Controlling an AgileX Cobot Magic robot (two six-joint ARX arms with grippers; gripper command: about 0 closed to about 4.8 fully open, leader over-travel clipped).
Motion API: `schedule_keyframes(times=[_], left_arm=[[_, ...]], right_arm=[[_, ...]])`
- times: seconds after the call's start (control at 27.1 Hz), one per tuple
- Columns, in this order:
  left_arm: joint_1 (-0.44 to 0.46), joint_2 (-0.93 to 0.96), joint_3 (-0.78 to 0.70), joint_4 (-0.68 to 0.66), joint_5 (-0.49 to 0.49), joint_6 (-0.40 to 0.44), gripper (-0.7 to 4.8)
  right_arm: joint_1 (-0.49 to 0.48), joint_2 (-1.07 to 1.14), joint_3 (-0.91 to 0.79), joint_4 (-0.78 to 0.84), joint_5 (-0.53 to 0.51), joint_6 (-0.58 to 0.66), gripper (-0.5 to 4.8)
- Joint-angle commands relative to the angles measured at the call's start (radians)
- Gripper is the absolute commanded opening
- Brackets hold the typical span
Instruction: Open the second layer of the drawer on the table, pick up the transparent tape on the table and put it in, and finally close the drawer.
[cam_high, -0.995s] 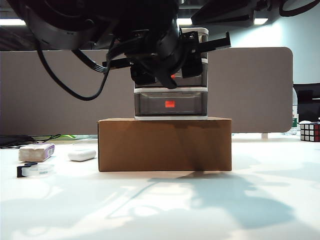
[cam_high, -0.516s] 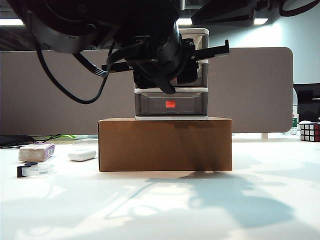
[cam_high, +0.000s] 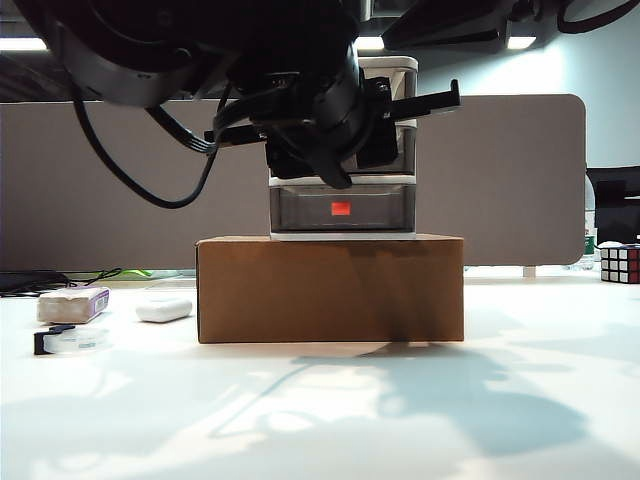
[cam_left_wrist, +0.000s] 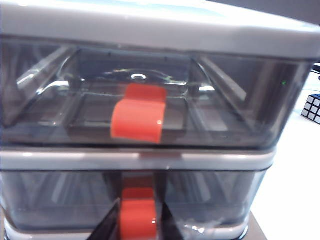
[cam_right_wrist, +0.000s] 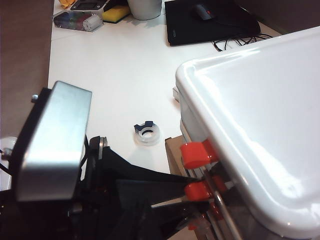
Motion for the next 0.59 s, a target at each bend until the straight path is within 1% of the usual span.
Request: schedule_keyframes(times=[0.04, 0.41, 0.44, 0.52, 0.59], left_arm=[[0.003, -0.002, 0.006, 0.002, 0.003, 0.004, 1.16], [0.003, -0.002, 0.006, -0.002, 0.003, 0.003, 1.13], [0.003, -0.002, 0.006, -0.002, 0.003, 0.003, 1.05], [0.004, -0.002, 0.006, -0.002, 0.003, 0.003, 0.69], [0.011, -0.002, 0.006, -0.002, 0.004, 0.002, 0.52]], right_arm=[[0.000, -0.003, 0.006, 0.013, -0.005, -0.003, -0.05], [0.000, -0.003, 0.006, 0.017, -0.004, -0.003, -0.05], [0.000, -0.003, 0.006, 0.018, -0.002, -0.003, -0.05], [0.000, -0.002, 0.006, 0.020, -0.002, -0.003, -0.05], [0.000, -0.002, 0.006, 0.024, 0.000, -0.003, -0.05]])
